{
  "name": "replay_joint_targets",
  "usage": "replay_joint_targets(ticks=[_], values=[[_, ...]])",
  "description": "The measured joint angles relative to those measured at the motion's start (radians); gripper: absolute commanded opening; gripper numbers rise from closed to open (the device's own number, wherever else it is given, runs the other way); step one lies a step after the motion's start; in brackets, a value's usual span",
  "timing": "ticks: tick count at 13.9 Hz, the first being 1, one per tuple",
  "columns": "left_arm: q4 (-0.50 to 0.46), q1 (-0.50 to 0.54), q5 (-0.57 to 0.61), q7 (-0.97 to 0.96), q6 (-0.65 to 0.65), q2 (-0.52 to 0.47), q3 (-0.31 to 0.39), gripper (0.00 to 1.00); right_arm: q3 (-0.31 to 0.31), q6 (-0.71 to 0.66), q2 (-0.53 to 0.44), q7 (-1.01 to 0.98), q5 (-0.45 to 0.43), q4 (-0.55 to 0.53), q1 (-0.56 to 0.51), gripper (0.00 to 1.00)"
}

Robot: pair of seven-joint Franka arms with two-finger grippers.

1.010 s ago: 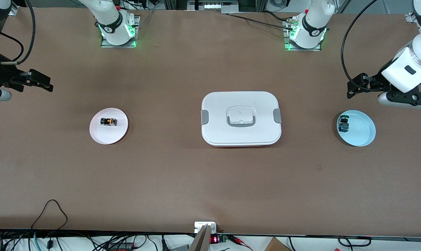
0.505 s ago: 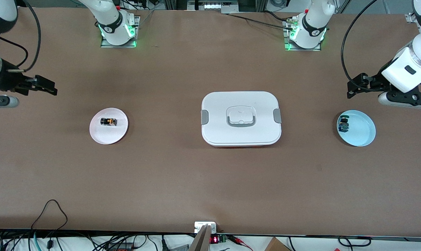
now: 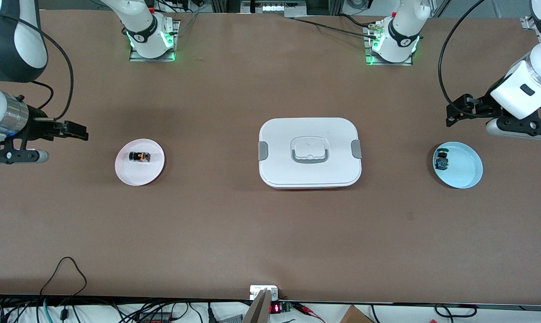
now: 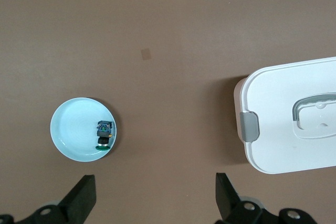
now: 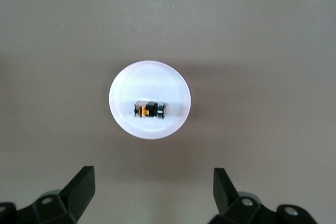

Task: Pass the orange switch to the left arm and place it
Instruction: 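Reach the right gripper toward the orange switch on the white plate, then lower the right gripper and close it on the orange switch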

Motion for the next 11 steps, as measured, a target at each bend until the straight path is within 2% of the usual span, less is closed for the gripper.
replay_joint_targets(ticks=[7, 11], values=[[0.000, 0.000, 0.000, 0.000, 0.000, 0.000, -0.004, 1.00, 0.001, 0.125, 0.125, 0.000, 0.000, -0.008, 0.028, 1.00], [0.001, -0.001, 0.000, 0.000, 0.000, 0.000, -0.017, 1.00, 0.001, 0.298, 0.152, 0.000, 0.000, -0.129, 0.038, 1.00]])
